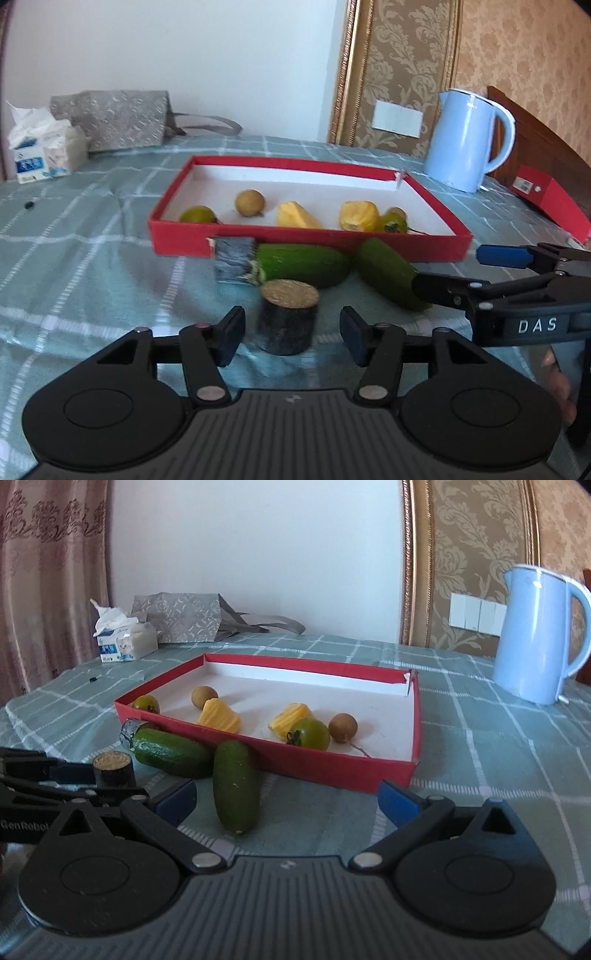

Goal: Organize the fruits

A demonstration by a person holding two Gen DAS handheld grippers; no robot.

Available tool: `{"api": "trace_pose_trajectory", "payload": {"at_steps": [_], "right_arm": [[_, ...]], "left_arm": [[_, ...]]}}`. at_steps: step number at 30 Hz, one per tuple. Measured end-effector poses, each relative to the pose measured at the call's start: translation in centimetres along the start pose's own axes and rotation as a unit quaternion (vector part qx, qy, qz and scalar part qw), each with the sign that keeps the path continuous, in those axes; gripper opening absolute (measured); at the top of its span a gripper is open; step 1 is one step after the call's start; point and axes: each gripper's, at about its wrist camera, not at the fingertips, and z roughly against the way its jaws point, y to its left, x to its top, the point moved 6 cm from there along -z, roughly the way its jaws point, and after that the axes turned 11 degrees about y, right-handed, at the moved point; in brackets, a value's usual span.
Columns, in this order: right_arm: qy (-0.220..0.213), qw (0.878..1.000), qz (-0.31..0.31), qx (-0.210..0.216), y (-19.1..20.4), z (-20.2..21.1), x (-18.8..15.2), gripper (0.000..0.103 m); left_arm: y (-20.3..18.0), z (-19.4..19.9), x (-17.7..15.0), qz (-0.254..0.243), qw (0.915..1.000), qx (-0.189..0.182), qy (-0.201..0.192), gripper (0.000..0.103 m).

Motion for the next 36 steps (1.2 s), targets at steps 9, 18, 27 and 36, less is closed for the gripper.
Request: {"api": "trace_pose_trajectory", "payload": {"at_steps": [9,18,27,36], "right_arm": [[0.012,1.0,0.021,-0.015,0.9,-1.1,0.6,0.101],[0.058,0.997,0.048,0.001,2.4,-3.0,0.5,0.055],[0.054,0.996,0.071,0.009,3.6,-3.2,0.9,0.035],[0.048,0.995,0.09,-0.007,4.2,-2.9,0.7,0.029]], "left_arm": [[1.3,-0.3,0.1,0.019,0.9997,0.01,0.007,0.037],[1.4,-0.2,0.0,0.022,0.9997,0.006,0.006,0.037],[1.6,-0.2,0.0,0.025,0.9997,0.001,0.005,0.037],[1.5,-0.2,-0.1,0.023,0.9997,0.006,0.004,0.034]]}}
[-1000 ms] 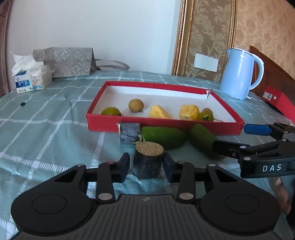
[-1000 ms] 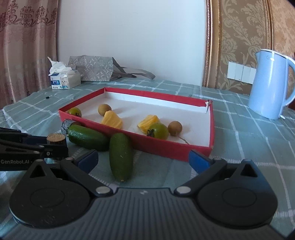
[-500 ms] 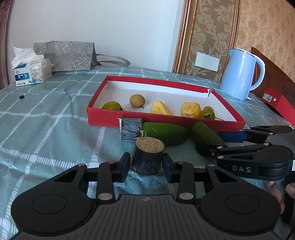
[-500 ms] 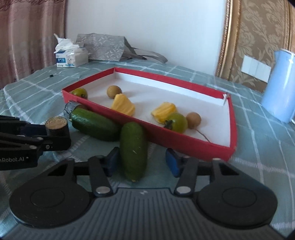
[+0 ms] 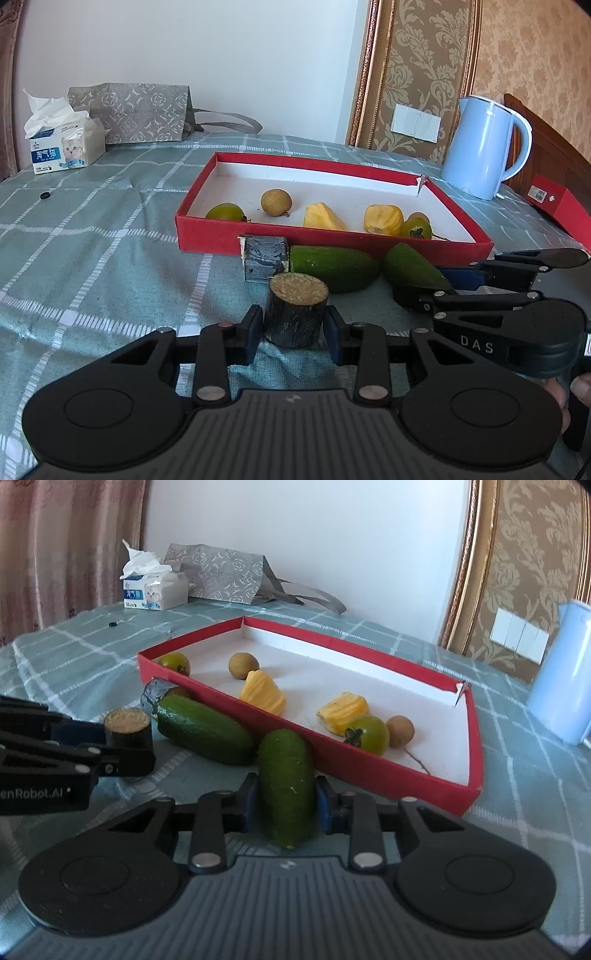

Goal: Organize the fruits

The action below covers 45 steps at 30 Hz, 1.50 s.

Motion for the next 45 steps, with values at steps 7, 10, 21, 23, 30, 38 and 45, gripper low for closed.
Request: {"api": "trace_pose_trajectory", "payload": {"at_steps": [7,10,21,23,30,38,45], "right_arm": [[0.001,1.0,-0.016,0.007,-0.5,0.2,-0.1,0.029],[0.001,1.0,-0.028,0.009,-0.8,0.4,-0.3,0.029],[0.003,0.998,-0.068,0.013,-2.2,0.8,-1.1,0.03],[0.004,0.997,-0.071,0.013,-2.3,0.8,-1.1,0.029],[0.007,0.998,-0.06,0.007,-2.0,0.7,-1.1,0.03],[0.008,0.999,-0.052,0.001,-1.7,0.7,-1.0,0.03],[0.008,0.999,-0.05,0.001,-1.7,0.7,-1.1,0.03]], "left_arm": [[-0.2,-0.1,0.0,-0.006,1.0,0.006,0.0,0.034],[-0.2,0.0,0.0,-0.007,1.0,0.007,0.0,0.034],[-0.2,0.0,0.0,-0.01,0.9999,0.009,-0.001,0.034],[-0.3,0.0,0.0,-0.011,0.9999,0.01,0.0,0.034],[-0.4,0.0,-0.1,-0.016,0.9997,0.018,0.0,0.034],[-0.5,0.1,-0.1,-0.017,0.9996,0.024,-0.001,0.034],[-0.7,0.5,0.0,-0.019,0.9995,0.024,-0.004,0.033]]}}
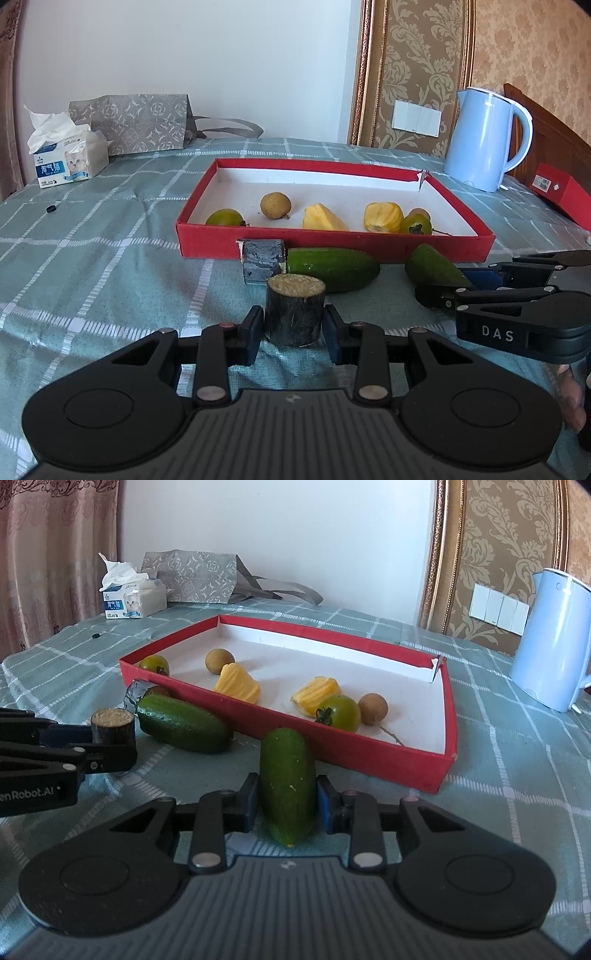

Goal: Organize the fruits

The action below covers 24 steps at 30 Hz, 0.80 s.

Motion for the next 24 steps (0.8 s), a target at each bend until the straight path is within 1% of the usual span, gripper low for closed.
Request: {"api": "trace_pose_trajectory", "payload": {"at_steps": [3,6,13,24], "right_arm": [[0.0,1.0,0.005,-0.004,0.1,0.0,0.0,0.03],[0.0,1.0,0.006,-0.005,0.1,0.1,0.0,0.03],[0.0,1.0,0.006,-0.005,0.1,0.1,0.0,0.03],[0.0,1.0,0.005,-0.003,0.1,0.1,0.0,0.03]], "left_arm": [[-0.1,0.3,0.2,-0.008,0.9999,0.009,-0.005,0.033],[-0.1,0.6,0.3,-0.003,1.0,0.007,-0.004,0.033],[-0.3,1.4,0.7,-0.013,0.9996,0.022,-0.012,0.033],[-0.5,1.1,0.6,-0.021,0.9994,0.025,-0.011,0.033]]}}
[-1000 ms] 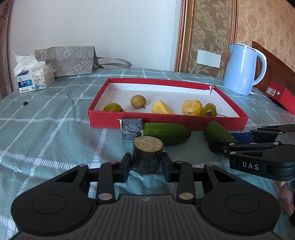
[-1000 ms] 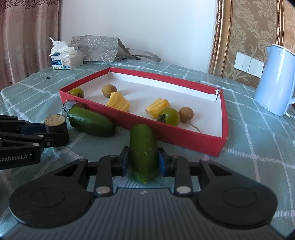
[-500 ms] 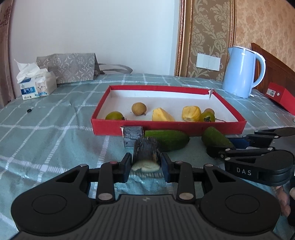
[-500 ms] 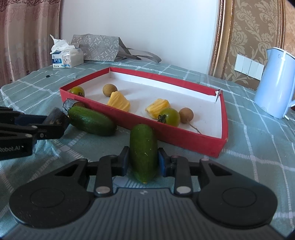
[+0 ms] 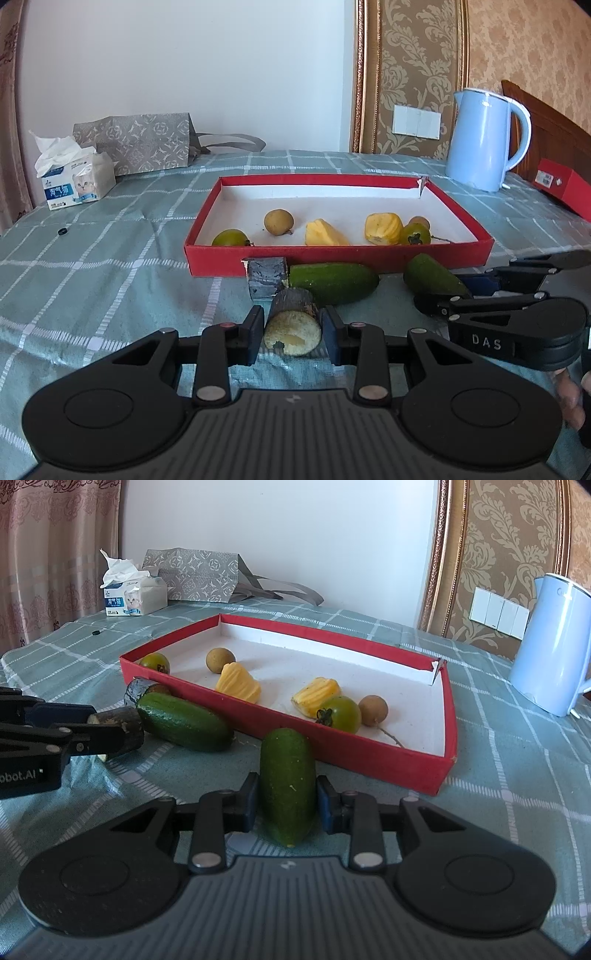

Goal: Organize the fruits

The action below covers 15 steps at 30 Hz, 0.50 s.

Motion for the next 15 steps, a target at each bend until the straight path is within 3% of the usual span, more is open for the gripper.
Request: {"api": "trace_pose_trajectory", "payload": {"at_steps": [15], "right_arm": [[0.0,1.0,0.001,-0.001,0.0,0.0,0.0,0.031]], "left_arm": [[0.2,-1.3,-0.7,0.012,0.9995,-0.016,0.024,0.034]]}}
